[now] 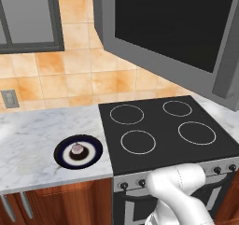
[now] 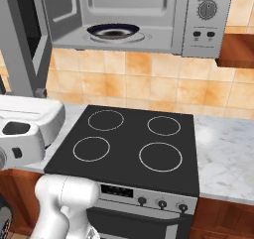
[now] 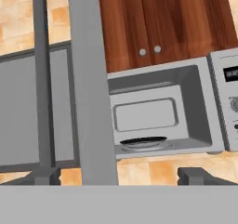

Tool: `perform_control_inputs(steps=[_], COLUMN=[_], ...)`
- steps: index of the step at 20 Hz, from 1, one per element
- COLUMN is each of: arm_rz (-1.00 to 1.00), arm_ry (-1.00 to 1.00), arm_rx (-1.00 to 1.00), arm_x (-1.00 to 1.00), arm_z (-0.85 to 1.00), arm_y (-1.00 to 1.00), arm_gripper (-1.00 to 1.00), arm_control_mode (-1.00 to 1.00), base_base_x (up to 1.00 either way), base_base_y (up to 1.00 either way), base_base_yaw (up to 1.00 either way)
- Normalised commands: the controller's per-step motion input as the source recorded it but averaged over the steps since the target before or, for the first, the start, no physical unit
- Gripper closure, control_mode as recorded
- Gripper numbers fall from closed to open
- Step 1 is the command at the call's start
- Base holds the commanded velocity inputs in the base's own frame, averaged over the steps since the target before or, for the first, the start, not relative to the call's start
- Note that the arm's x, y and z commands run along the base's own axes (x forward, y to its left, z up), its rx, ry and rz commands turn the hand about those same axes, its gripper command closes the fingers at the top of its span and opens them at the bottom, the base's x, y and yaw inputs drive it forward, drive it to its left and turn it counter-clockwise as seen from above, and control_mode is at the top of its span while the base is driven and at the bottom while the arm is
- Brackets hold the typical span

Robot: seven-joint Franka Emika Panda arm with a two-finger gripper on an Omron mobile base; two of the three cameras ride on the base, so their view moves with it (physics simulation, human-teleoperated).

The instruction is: Pick the garlic from the counter and place it in the microwave. Then turn on the microwave.

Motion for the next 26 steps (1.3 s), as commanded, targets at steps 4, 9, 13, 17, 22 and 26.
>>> perform_control_inputs(steps=[4,9,13,17,22,26], arm_rz=[0.30,0.28,0.27,0.25,0.22,0.22], arm_ry=[0.00,0.00,0.00,0.00,0.00,0.00], arm_rx=[0.00,0.00,0.00,0.01,0.01,0.00], arm_x=[0.12,0.21,0.25,0.28,0.23,0.21], arm_z=[-0.09,-0.03,-0.01,0.00,-0.01,-0.09], arm_y=[0.00,0.00,0.00,0.00,-0.02,-0.02], arm_gripper=[-1.00,-1.00,-1.00,-1.00,-1.00,-1.00], arm_control_mode=[-1.00,-1.00,-1.00,-1.00,-1.00,-1.00], base_base_x=[0.00,0.00,0.00,0.00,0.00,0.00], base_base_y=[0.00,0.00,0.00,0.00,0.00,0.00], base_base_yaw=[0.00,0.00,0.00,0.00,0.00,0.00])
